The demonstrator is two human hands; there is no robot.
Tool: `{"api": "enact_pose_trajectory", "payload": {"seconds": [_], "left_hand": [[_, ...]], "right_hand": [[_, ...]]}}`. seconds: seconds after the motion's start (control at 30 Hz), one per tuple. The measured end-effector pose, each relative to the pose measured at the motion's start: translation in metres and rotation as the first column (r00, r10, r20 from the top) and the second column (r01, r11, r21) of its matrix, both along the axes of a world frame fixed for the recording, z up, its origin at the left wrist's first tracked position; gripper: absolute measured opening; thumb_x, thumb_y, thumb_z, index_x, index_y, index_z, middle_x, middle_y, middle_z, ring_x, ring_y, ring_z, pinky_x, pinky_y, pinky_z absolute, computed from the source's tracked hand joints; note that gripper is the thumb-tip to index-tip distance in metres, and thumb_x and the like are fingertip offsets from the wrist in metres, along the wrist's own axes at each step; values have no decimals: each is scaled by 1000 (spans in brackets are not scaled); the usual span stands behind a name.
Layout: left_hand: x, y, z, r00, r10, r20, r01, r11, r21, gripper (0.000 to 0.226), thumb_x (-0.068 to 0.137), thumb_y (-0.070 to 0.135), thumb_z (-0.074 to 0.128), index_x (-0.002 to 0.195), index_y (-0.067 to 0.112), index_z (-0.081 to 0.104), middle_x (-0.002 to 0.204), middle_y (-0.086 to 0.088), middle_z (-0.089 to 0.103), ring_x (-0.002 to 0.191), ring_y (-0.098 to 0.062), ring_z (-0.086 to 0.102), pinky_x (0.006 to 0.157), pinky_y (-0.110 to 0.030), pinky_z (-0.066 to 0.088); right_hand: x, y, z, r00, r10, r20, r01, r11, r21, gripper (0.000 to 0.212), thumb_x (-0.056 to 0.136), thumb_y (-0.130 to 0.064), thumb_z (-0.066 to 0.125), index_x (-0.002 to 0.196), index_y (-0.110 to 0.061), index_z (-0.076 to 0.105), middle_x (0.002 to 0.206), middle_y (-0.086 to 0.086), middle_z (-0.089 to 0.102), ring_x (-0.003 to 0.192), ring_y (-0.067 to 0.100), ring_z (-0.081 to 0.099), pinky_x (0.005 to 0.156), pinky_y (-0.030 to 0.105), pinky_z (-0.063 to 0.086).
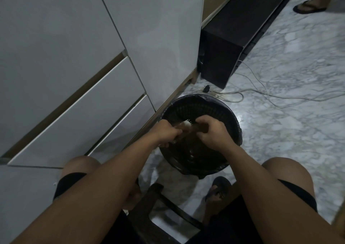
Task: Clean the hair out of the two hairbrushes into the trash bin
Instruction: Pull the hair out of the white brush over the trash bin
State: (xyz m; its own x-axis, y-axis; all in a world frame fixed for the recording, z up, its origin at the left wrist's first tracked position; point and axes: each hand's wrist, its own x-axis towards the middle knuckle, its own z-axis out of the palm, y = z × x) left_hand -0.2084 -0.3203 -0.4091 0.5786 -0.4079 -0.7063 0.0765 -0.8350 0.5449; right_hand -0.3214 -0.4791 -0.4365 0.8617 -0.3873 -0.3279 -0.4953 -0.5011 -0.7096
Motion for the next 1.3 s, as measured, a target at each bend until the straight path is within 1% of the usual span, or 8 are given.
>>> {"api": "enact_pose_trajectory", "payload": {"seconds": [0.2,0.37,0.6,0.77,0.93,1.1,1.2,1.3], "left_hand": [[2,-10,5,990,92,-103,-98,994,-54,18,87,21,62,91,4,67,76,-12,68,45,-16,53,43,-23,42],[5,-10,2,992,91,-89,-97,993,-64,18,90,22,63,90,4,67,77,-11,67,48,-16,55,46,-25,45],[16,11,-3,992,109,-67,-111,993,-30,21,93,19,62,97,-1,69,77,-13,68,45,-15,51,37,-20,36],[12,12,-4,995,94,-43,-96,995,-36,22,91,20,64,87,0,70,65,-8,64,47,-17,53,42,-24,38],[5,1,3,990,101,-93,-106,993,-44,14,86,14,60,91,4,68,72,-10,63,52,-18,55,42,-23,41],[3,-6,2,994,67,-84,-71,996,-51,14,85,15,59,89,4,68,75,-11,64,57,-20,58,48,-26,45],[1,-8,2,996,58,-62,-61,997,-46,16,87,15,58,78,6,67,70,-10,63,53,-21,56,53,-31,46],[1,-7,2,1000,15,-18,-15,1000,-24,20,92,18,56,88,4,69,68,-7,60,50,-18,54,49,-28,43]], "right_hand": [[-2,20,-1,998,66,8,-66,997,25,93,69,-25,83,145,-26,30,135,9,54,123,26,53,103,43,46],[-4,18,1,974,-2,227,49,977,-205,41,88,-8,61,128,-13,53,95,18,71,88,36,68,79,42,55],[-3,-6,12,990,-138,12,137,964,-227,33,81,1,49,98,-14,73,89,15,71,88,35,65,79,37,53],[0,-6,2,996,-82,-44,81,996,-34,37,82,-2,58,112,-23,68,105,6,68,101,25,63,87,34,51],[2,9,9,995,54,79,-70,972,223,74,68,-15,68,138,-28,48,141,1,46,126,16,43,107,38,39],[2,13,-4,972,156,177,-139,985,-105,53,77,-24,69,129,-30,59,136,-3,57,133,19,43,111,44,34],[4,11,-14,939,207,274,-93,921,-378,23,84,-17,65,103,-24,75,104,-2,75,105,18,64,98,45,47],[3,2,-15,974,136,182,-42,895,-443,24,89,-20,53,90,-31,76,79,-9,73,83,13,67,91,45,49]]}}
